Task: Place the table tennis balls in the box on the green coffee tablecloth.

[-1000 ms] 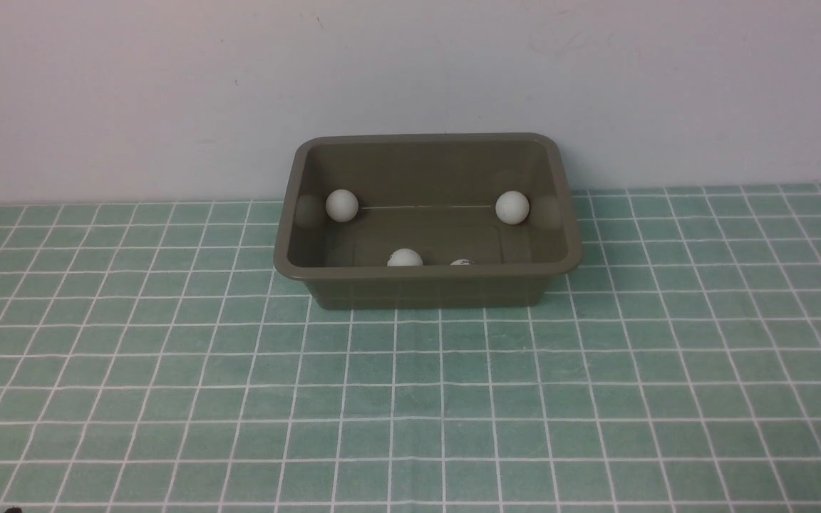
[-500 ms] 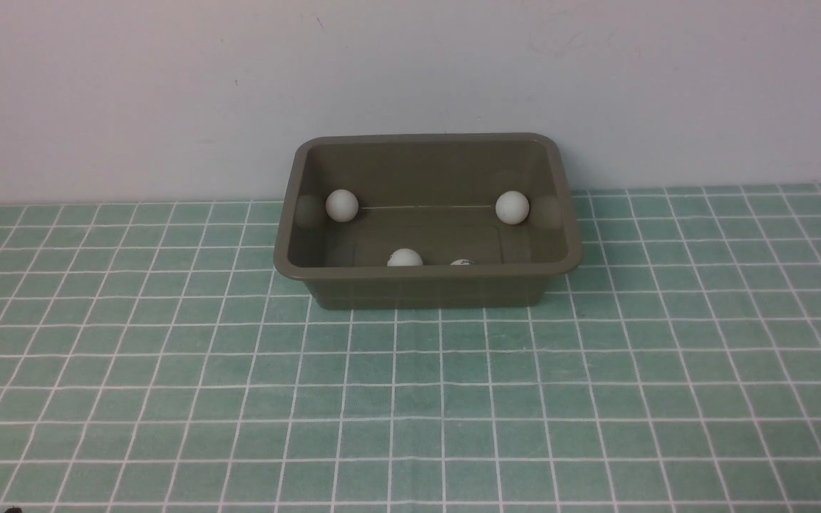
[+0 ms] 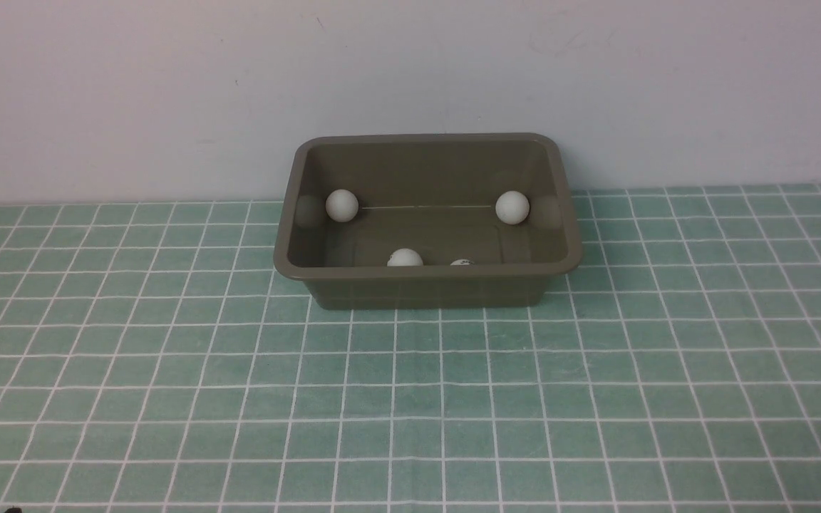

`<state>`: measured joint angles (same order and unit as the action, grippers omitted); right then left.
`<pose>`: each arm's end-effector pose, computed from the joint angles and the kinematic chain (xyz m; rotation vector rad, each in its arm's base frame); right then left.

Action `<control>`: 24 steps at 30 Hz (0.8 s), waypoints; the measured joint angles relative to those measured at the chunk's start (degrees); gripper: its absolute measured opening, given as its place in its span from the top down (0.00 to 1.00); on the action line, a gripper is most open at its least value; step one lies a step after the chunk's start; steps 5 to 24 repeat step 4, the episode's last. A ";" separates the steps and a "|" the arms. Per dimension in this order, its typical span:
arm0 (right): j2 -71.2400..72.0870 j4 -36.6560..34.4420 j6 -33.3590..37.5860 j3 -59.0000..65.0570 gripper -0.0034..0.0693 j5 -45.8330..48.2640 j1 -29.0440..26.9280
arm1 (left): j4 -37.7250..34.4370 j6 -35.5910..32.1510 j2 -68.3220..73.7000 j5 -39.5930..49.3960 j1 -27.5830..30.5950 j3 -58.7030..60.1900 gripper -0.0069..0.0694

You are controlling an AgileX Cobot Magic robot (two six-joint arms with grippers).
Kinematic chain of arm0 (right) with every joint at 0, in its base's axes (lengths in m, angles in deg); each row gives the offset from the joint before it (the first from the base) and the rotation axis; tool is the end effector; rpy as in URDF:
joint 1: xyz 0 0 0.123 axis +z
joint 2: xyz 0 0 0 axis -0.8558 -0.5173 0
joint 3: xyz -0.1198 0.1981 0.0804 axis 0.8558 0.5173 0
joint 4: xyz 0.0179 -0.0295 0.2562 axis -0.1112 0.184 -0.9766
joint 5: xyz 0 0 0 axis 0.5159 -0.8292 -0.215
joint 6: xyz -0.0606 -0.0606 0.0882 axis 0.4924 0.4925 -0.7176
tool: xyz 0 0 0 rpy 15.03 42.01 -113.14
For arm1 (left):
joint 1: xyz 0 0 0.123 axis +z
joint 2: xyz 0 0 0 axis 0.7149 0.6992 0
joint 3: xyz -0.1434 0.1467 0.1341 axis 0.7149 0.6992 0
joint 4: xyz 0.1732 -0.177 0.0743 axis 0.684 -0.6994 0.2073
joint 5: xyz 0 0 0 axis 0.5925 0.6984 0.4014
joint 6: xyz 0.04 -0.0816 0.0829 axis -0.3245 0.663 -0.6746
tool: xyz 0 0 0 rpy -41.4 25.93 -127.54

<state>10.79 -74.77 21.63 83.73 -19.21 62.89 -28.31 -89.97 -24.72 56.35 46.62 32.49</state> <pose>0.1295 -0.0031 0.1629 -0.0141 1.8842 -0.0568 0.1301 -0.0010 0.1616 -0.0050 1.8805 -0.0185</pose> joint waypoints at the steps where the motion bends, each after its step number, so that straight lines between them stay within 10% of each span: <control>1: 0.00 0.00 0.00 0.00 0.65 0.00 0.00 | 0.00 0.00 0.00 0.00 0.00 0.00 0.64; 24: 0.00 0.00 0.00 0.00 0.65 0.00 0.00 | 0.00 0.00 0.00 0.00 0.00 0.00 0.64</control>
